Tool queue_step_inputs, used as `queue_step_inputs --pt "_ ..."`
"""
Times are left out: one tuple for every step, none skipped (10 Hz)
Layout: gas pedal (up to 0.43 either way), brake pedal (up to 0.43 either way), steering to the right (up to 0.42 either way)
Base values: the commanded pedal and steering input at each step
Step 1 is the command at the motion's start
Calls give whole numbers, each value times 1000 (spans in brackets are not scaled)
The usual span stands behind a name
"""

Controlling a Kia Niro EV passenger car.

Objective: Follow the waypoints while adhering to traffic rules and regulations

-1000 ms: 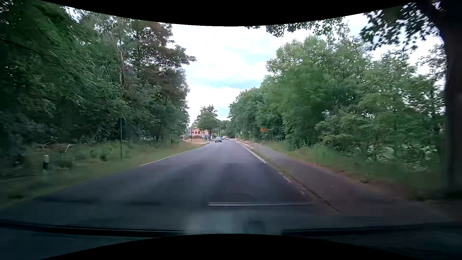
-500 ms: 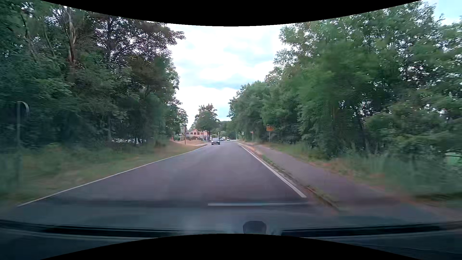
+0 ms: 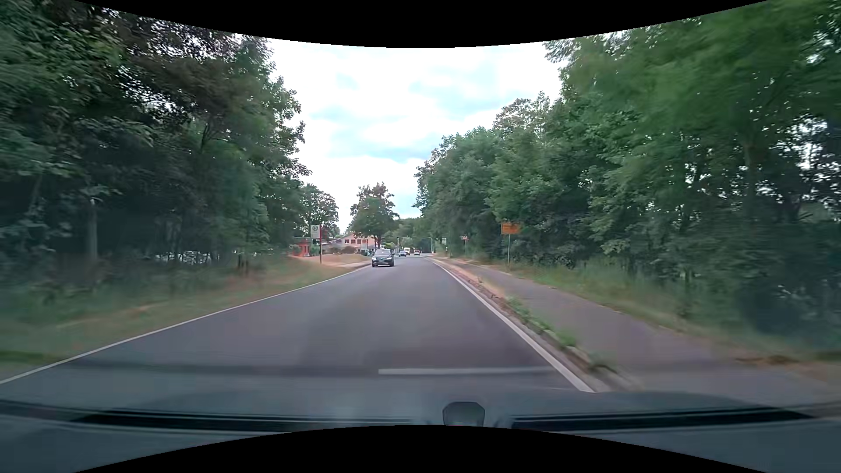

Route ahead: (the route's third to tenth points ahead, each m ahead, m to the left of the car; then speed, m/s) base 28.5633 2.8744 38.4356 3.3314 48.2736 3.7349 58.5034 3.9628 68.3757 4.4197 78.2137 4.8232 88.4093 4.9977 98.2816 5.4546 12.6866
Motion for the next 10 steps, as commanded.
queue_step_inputs --pt "67 0 -8" --pt "67 0 -10" --pt "79 0 -12" --pt "79 0 -12" --pt "79 0 -9" --pt "79 0 -8" --pt "67 0 -8" --pt "67 0 -8" --pt "28 0 -7" --pt "0 0 -7"
